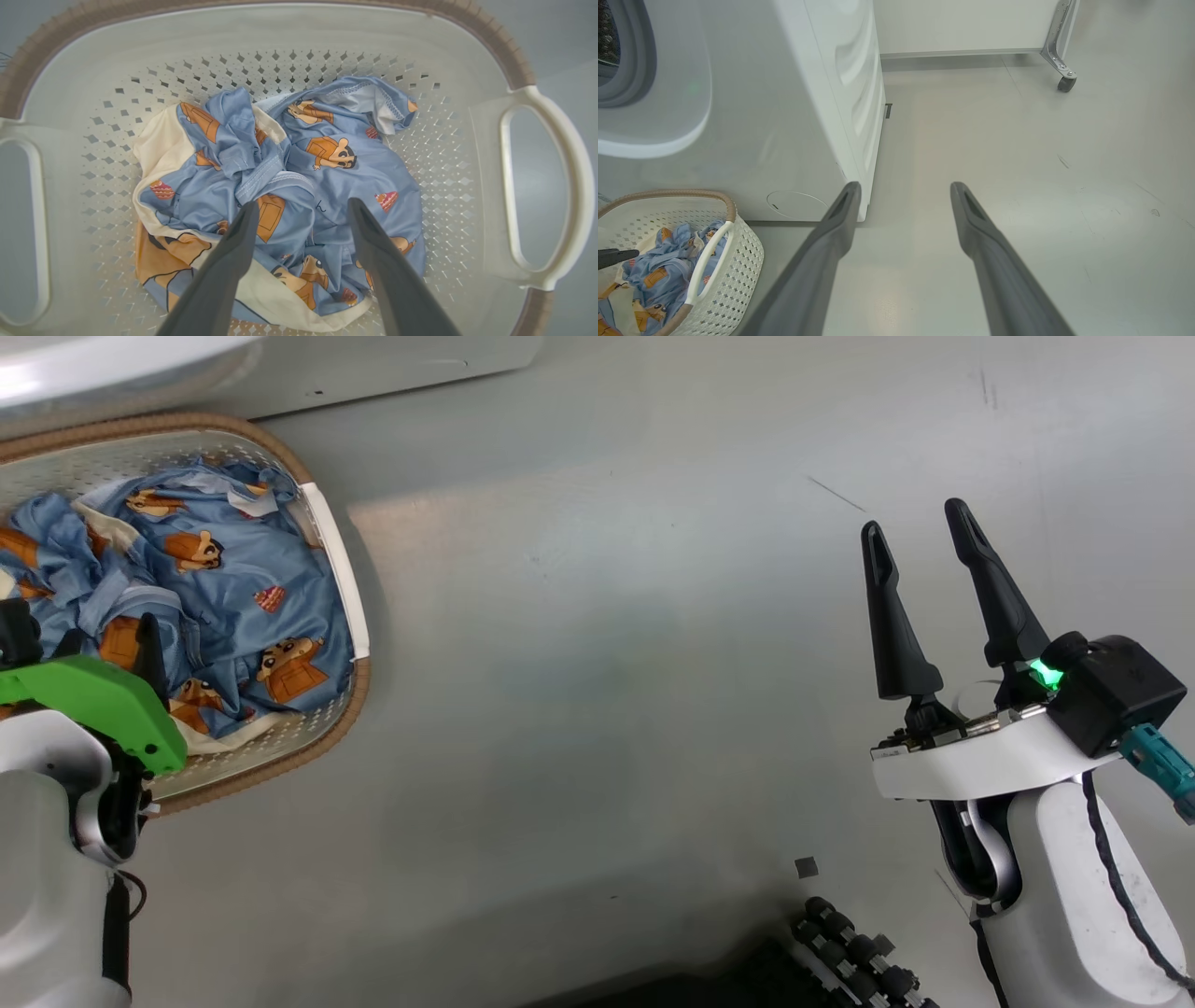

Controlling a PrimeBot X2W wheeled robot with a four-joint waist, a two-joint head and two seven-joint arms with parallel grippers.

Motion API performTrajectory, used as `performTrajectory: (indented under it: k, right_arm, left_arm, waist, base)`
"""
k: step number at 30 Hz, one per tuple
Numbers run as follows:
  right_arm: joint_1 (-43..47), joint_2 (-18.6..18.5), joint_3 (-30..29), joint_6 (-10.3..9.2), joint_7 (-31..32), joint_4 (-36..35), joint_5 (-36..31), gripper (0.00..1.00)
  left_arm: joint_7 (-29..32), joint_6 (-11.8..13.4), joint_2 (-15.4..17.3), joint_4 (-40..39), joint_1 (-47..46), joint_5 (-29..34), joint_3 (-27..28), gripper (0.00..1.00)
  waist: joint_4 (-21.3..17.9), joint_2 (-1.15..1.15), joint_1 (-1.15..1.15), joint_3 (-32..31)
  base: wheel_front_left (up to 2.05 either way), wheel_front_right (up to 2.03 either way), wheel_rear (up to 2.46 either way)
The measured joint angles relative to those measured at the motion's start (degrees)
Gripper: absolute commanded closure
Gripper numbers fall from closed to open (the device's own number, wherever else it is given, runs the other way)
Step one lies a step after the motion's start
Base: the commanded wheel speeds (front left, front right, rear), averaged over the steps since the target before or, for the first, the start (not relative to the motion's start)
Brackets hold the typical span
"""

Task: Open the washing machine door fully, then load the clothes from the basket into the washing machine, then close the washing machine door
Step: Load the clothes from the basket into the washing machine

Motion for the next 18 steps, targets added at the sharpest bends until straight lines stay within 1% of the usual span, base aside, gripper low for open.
performTrajectory:
  k: [3,9,18]
  right_arm:
    - [-1.07,-0.18,0.03,0.0,0.0,-0.14,0.0,0.0]
    - [-2.39,-0.48,0.03,0.0,0.0,-0.23,0.0,0.0]
    - [-4.47,-0.53,0.08,0.0,0.0,-0.23,0.01,0.0]
  left_arm:
    - [0.48,0.03,0.31,0.76,-1.79,-0.04,0.41,0.0]
    - [1.02,1.52,1.14,2.67,-4.93,-0.42,1.58,0.0]
    - [1.07,1.8,2.32,6.05,-7.28,-0.55,2.27,0.0]
  waist:
    - [-0.28,0.0,0.0,1.75]
    - [-0.7,0.0,0.0,5.03]
    - [-1.04,0.0,0.0,8.32]
  base:
    - [0.0,0.0,0.0]
    - [0.0,0.0,0.0]
    - [0.0,0.0,0.0]
